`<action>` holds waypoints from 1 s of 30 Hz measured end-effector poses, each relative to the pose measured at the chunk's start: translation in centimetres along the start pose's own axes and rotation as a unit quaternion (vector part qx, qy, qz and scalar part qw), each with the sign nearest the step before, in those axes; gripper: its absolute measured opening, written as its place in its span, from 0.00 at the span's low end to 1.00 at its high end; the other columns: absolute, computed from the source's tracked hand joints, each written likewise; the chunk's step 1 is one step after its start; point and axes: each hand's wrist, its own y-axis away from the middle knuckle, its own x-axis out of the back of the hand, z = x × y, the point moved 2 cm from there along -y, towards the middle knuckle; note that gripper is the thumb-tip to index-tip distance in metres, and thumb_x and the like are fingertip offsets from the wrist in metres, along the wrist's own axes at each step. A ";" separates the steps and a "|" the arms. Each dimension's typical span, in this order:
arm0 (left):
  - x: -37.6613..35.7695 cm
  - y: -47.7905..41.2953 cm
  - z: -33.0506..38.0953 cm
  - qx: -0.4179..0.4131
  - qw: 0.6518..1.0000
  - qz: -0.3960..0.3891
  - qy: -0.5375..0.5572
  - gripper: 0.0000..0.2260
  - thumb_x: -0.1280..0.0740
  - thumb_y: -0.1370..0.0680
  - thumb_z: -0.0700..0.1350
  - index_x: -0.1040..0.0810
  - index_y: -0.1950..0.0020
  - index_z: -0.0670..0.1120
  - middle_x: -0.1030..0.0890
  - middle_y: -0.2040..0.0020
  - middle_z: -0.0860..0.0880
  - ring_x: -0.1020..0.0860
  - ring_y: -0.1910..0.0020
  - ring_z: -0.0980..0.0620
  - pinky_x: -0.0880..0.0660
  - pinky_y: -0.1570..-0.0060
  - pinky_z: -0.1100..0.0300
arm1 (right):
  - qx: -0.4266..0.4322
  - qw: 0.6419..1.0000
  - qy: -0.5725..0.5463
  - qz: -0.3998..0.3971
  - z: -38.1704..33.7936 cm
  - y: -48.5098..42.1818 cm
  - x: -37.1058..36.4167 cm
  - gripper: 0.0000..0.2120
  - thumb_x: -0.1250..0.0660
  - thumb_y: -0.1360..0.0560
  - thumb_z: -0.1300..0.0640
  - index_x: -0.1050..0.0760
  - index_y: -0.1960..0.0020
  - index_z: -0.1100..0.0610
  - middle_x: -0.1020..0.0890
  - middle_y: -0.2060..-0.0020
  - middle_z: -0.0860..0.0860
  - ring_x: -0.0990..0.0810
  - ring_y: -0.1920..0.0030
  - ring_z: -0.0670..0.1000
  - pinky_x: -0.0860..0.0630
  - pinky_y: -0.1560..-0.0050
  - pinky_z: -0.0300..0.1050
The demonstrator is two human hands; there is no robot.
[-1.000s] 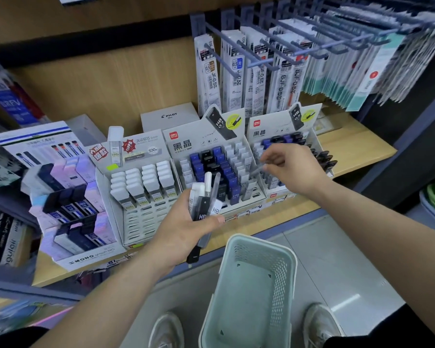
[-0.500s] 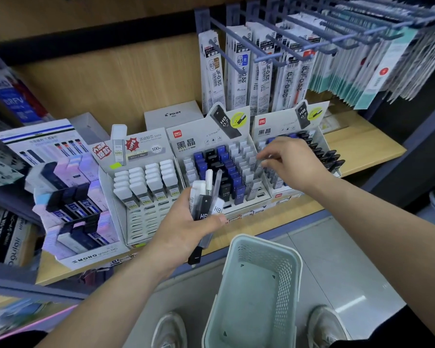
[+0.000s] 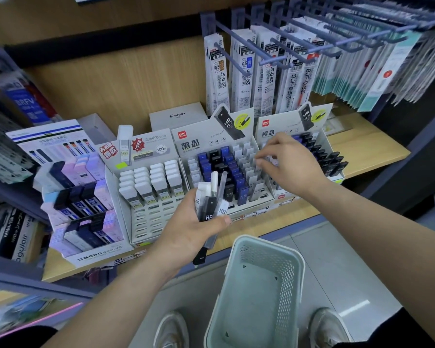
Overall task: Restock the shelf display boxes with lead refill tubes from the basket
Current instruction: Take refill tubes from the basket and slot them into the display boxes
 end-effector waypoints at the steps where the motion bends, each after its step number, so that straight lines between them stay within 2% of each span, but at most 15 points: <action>1: -0.1 0.0 0.0 0.001 1.000 -0.001 -0.001 0.16 0.26 0.25 0.42 0.25 0.40 0.53 0.19 0.62 0.63 0.22 0.63 0.64 0.27 0.59 0.64 | -0.002 1.000 -0.022 0.017 -0.7 0.1 0.5 0.09 0.32 0.21 0.52 0.17 0.43 0.52 0.22 0.48 0.48 0.23 0.52 0.48 0.26 0.50 0.43; 3: -0.2 0.0 0.1 -0.002 1.000 -0.004 0.003 0.16 0.26 0.25 0.41 0.25 0.41 0.53 0.19 0.62 0.62 0.22 0.63 0.63 0.27 0.61 0.68 | -0.022 0.992 -0.128 0.013 -2.5 0.5 1.3 0.09 0.33 0.20 0.53 0.18 0.42 0.50 0.19 0.53 0.47 0.20 0.58 0.45 0.25 0.53 0.39; 5: -0.5 0.0 0.3 -0.009 1.000 -0.009 0.007 0.16 0.27 0.25 0.39 0.25 0.42 0.53 0.18 0.62 0.62 0.22 0.63 0.63 0.27 0.62 0.70 | -0.062 0.966 -0.244 -0.061 -4.5 1.2 1.2 0.10 0.35 0.19 0.52 0.21 0.39 0.49 0.17 0.58 0.47 0.17 0.63 0.45 0.21 0.56 0.42; 7: -0.8 0.1 0.5 -0.017 1.000 -0.017 0.011 0.15 0.28 0.24 0.36 0.25 0.43 0.52 0.19 0.63 0.62 0.22 0.64 0.63 0.27 0.64 0.69 | -0.095 0.939 -0.297 -0.145 -5.9 2.1 0.4 0.11 0.37 0.18 0.51 0.24 0.37 0.51 0.16 0.59 0.51 0.16 0.64 0.48 0.19 0.59 0.47; 10: -1.3 0.1 0.5 -0.020 0.999 -0.027 0.017 0.15 0.29 0.24 0.34 0.26 0.45 0.51 0.22 0.68 0.62 0.27 0.70 0.62 0.31 0.70 0.67 | -0.111 0.902 -0.368 -0.197 -6.7 2.9 -0.2 0.08 0.36 0.18 0.52 0.23 0.46 0.56 0.16 0.62 0.54 0.17 0.63 0.54 0.19 0.59 0.46; 12: -1.4 0.3 0.5 -0.020 0.999 -0.027 0.019 0.15 0.29 0.25 0.33 0.26 0.46 0.50 0.22 0.67 0.61 0.27 0.70 0.62 0.31 0.70 0.68 | -0.131 0.880 -0.412 -0.198 -6.6 3.1 0.0 0.07 0.34 0.19 0.55 0.22 0.48 0.58 0.16 0.62 0.57 0.17 0.63 0.54 0.19 0.59 0.46; 15: -1.4 0.5 0.6 -0.015 0.999 -0.016 0.024 0.14 0.28 0.26 0.34 0.24 0.46 0.49 0.17 0.59 0.54 0.22 0.63 0.59 0.27 0.62 0.66 | -0.160 0.859 -0.455 -0.169 -6.0 3.0 0.7 0.06 0.33 0.20 0.59 0.23 0.45 0.60 0.16 0.62 0.57 0.15 0.61 0.55 0.18 0.56 0.47; 18: -1.2 0.4 0.6 -0.005 1.000 -0.004 0.027 0.15 0.25 0.29 0.42 0.23 0.45 0.50 0.16 0.54 0.48 0.21 0.59 0.55 0.26 0.55 0.60 | -0.170 0.841 -0.495 -0.135 -5.3 2.8 1.7 0.09 0.33 0.21 0.64 0.24 0.40 0.61 0.17 0.64 0.53 0.15 0.60 0.55 0.17 0.55 0.46; 19: -1.2 0.4 0.6 -0.002 1.000 0.001 0.025 0.16 0.25 0.30 0.44 0.23 0.45 0.50 0.17 0.55 0.48 0.21 0.58 0.55 0.26 0.55 0.60 | -0.169 0.836 -0.505 -0.131 -5.1 2.9 1.9 0.10 0.33 0.21 0.65 0.24 0.40 0.61 0.17 0.65 0.52 0.15 0.60 0.55 0.17 0.55 0.47; 21: -1.1 0.3 0.6 -0.003 1.000 0.016 0.024 0.15 0.24 0.28 0.41 0.22 0.44 0.51 0.17 0.55 0.50 0.21 0.58 0.54 0.26 0.55 0.61 | -0.163 0.837 -0.507 -0.126 -4.8 3.0 2.1 0.09 0.33 0.21 0.65 0.24 0.41 0.60 0.17 0.64 0.51 0.16 0.60 0.54 0.17 0.55 0.49; 25: -0.9 0.1 0.6 -0.008 0.999 0.036 0.025 0.15 0.26 0.26 0.39 0.22 0.43 0.52 0.16 0.53 0.49 0.21 0.57 0.55 0.25 0.51 0.59 | -0.145 0.838 -0.510 -0.125 -4.5 3.3 2.3 0.07 0.33 0.21 0.67 0.22 0.45 0.59 0.17 0.61 0.56 0.17 0.60 0.54 0.18 0.55 0.51; 30: -1.2 -0.1 0.7 -0.014 0.998 0.046 0.027 0.14 0.26 0.26 0.41 0.23 0.43 0.51 0.17 0.58 0.55 0.21 0.59 0.56 0.26 0.53 0.59 | -0.133 0.813 -0.551 -0.136 -4.5 3.6 2.4 0.05 0.34 0.21 0.67 0.22 0.46 0.63 0.15 0.52 0.62 0.18 0.61 0.53 0.18 0.56 0.46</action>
